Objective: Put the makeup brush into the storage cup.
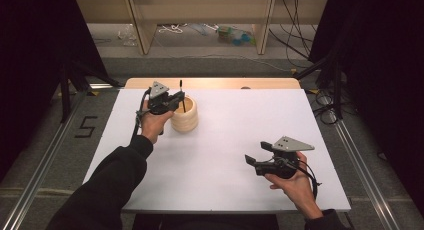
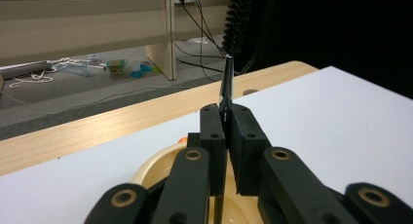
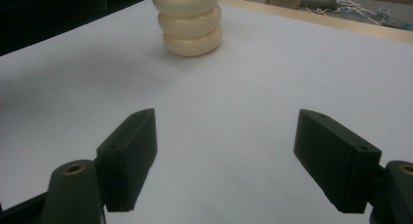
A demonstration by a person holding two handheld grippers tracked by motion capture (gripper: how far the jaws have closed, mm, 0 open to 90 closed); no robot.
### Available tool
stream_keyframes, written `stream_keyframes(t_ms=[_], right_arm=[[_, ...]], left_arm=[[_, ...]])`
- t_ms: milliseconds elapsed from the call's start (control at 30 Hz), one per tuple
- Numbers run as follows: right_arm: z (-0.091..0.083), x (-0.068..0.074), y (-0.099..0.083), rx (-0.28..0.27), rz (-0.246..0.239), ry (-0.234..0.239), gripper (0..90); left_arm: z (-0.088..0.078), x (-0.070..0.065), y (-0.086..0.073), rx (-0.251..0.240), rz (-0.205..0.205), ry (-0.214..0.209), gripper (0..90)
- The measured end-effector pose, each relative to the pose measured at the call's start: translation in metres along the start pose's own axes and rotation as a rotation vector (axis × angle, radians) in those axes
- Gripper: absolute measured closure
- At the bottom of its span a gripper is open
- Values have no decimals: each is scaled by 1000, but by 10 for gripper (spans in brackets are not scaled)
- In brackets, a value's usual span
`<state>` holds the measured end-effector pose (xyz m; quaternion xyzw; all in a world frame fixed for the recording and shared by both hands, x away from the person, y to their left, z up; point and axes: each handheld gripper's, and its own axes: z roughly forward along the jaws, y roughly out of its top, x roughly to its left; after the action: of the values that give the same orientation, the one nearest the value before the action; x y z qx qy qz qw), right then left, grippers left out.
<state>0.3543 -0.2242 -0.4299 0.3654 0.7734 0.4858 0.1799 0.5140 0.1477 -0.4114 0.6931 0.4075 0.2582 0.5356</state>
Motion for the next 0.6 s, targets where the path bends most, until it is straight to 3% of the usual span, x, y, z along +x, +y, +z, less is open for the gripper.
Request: stream_keyframes(t_ms=[267,433,500,600], right_arm=[[0,0,0,6,4,3,252],[0,0,0,2,0,1,252],[0,0,0,11,9,7,252],[2,1,-1,-4,18,22,253]], left_arm=[[2,-1,-1,11,6,2,847],[1,-1,0,0,-2,2,740],[0,-1,0,0,-12,14,628],[-1,0,1,-7,3,11,627]])
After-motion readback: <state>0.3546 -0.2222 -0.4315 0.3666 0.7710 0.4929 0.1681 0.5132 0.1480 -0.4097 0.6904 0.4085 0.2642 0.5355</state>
